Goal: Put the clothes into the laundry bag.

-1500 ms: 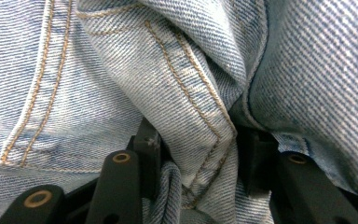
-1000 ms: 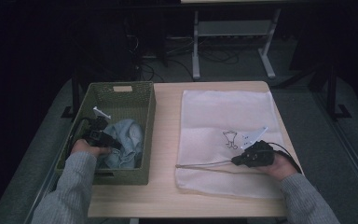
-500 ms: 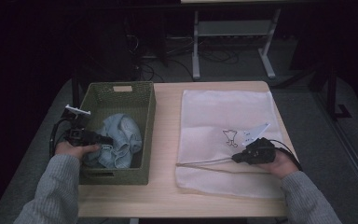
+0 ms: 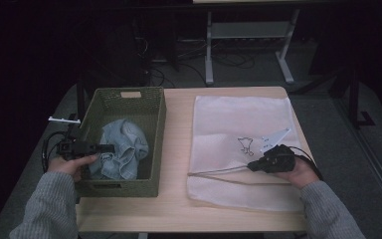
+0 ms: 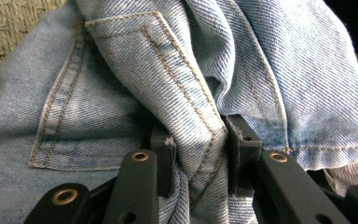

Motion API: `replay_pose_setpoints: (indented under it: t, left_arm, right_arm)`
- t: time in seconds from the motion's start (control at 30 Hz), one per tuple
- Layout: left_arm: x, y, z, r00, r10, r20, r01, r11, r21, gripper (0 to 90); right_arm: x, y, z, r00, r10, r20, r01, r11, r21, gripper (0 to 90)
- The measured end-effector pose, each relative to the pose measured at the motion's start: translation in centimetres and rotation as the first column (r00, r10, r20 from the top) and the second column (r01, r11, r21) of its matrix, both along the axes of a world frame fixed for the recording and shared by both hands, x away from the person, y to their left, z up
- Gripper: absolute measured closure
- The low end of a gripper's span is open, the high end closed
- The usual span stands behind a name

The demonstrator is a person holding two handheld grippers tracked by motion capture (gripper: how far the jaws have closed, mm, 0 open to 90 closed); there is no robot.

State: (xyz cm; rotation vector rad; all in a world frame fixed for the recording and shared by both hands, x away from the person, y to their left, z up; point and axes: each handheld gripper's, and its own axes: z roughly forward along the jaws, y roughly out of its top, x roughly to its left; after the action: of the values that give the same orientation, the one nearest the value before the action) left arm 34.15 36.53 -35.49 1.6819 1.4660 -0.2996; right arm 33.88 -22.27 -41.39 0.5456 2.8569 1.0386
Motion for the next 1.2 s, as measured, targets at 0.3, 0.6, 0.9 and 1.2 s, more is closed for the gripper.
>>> replay_pose_setpoints:
  t: [0.3,0.6,0.9,1.2]
  left_arm:
    - [-0.4,0.7,0.6,0.9992,0.016,0.037,-0.013,0.9966,-0.082,69.9]
    - [-1.0,1.4,2.2,0.9960,0.030,0.084,-0.016,0.9874,-0.157,69.9]
    - [-1.5,1.4,3.1,0.9954,0.019,0.094,-0.004,0.9864,-0.165,70.0]
    - [-1.6,0.9,4.0,0.9933,0.000,0.116,0.020,0.9855,-0.169,70.0]
  right_arm:
    - [0.0,-0.1,0.1,1.0000,-0.004,0.002,0.004,1.000,0.004,87.7]
    - [0.1,-0.2,0.1,1.0000,-0.006,0.004,0.006,1.000,0.017,87.8]
    - [0.2,-0.3,0.2,1.0000,-0.005,0.002,0.005,1.000,0.011,87.8]
    - [0.3,-0.3,0.8,0.9999,-0.009,0.010,0.009,1.000,0.006,87.8]
